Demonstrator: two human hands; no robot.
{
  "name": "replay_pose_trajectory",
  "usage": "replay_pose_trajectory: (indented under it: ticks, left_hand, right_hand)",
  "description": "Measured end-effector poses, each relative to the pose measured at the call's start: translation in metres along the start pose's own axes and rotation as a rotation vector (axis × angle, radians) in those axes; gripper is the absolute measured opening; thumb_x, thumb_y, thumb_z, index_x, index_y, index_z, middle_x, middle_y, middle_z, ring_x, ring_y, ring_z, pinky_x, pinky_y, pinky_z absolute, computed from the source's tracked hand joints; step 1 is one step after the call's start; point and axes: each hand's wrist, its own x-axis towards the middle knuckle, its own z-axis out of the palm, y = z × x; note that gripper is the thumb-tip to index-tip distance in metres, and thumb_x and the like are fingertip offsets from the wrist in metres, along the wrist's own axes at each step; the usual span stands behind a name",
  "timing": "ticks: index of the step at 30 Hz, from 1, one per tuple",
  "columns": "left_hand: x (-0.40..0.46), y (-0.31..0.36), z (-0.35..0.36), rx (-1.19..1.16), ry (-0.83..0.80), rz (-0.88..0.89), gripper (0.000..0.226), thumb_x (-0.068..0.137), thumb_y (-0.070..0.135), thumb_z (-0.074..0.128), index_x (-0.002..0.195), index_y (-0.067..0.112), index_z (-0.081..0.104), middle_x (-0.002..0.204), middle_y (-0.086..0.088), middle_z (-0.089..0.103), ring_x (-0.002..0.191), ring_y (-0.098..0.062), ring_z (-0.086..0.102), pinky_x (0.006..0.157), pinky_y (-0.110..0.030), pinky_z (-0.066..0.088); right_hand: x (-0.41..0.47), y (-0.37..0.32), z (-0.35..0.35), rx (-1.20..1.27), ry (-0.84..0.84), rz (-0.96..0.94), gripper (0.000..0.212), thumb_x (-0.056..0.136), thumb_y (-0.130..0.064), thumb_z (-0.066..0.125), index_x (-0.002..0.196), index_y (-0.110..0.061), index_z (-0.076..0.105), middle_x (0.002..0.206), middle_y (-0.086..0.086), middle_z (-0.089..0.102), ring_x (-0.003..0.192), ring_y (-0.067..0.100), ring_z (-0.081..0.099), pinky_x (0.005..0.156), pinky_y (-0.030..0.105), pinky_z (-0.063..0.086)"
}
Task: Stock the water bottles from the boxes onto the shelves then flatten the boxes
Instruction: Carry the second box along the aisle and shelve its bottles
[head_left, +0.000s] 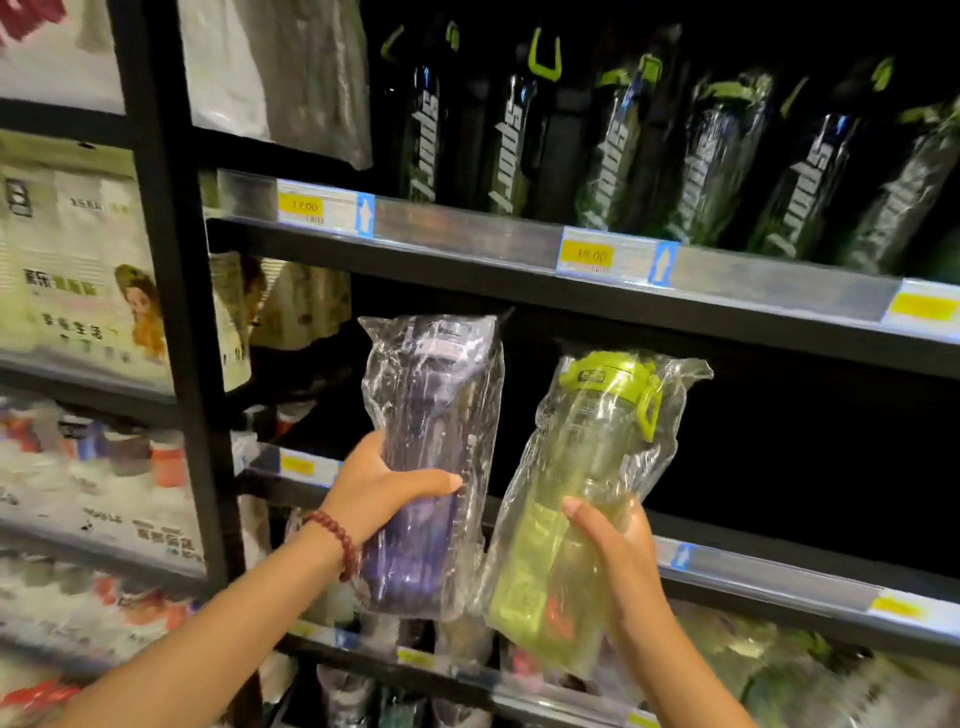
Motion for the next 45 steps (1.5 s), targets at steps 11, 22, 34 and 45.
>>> replay_pose_trajectory:
  ticks: [11,22,34,45]
  left_hand:
    - [0.079,0.012,-0.055,-0.154,-0.031,-0.008,0.097,0.027,0.049,0.084,0.113,0.017,0.057,0.106,-0.001,0.068,0.101,-0.022,0.064,0.090,-0.040,0.051]
    - [0.120,-0.001,-0.069,-0.013,-0.158,-0.019,0.093,0.036,0.041,0.087,0.114,0.006,0.050,0.106,-0.002,0.061,0.093,-0.016,0.061,0.085,-0.034,0.049]
    - [0.121,-0.010,-0.035,-0.302,-0.315,-0.151,0.110,0.015,0.047,0.092,0.111,0.012,0.052,0.111,-0.016,0.064,0.102,-0.033,0.063,0.091,-0.055,0.049]
    - [0.111,-0.023,0.015,-0.545,-0.247,-0.147,0.100,0.033,0.040,0.088,0.122,0.013,0.051,0.116,-0.013,0.064,0.104,-0.029,0.064,0.092,-0.051,0.050]
  right_hand:
    - [0.069,-0.006,0.074,0.148,-0.010,-0.026,0.050,0.072,-0.030,0.076,0.107,-0.029,0.040,0.099,-0.015,0.054,0.088,0.006,0.055,0.083,0.031,0.040]
    - [0.101,0.017,0.109,0.247,0.224,-0.065,0.100,0.080,-0.038,0.071,0.152,-0.023,0.003,0.153,-0.004,0.020,0.139,0.018,0.028,0.110,0.041,0.031]
    - [0.103,0.017,0.088,0.191,0.420,-0.211,0.089,0.081,-0.023,0.073,0.148,-0.030,0.015,0.134,-0.010,0.034,0.127,0.013,0.038,0.109,0.039,0.033]
    - [0.094,0.014,0.057,0.121,0.570,-0.238,0.086,0.080,-0.018,0.074,0.147,-0.025,0.020,0.134,-0.005,0.042,0.122,0.014,0.047,0.105,0.034,0.037]
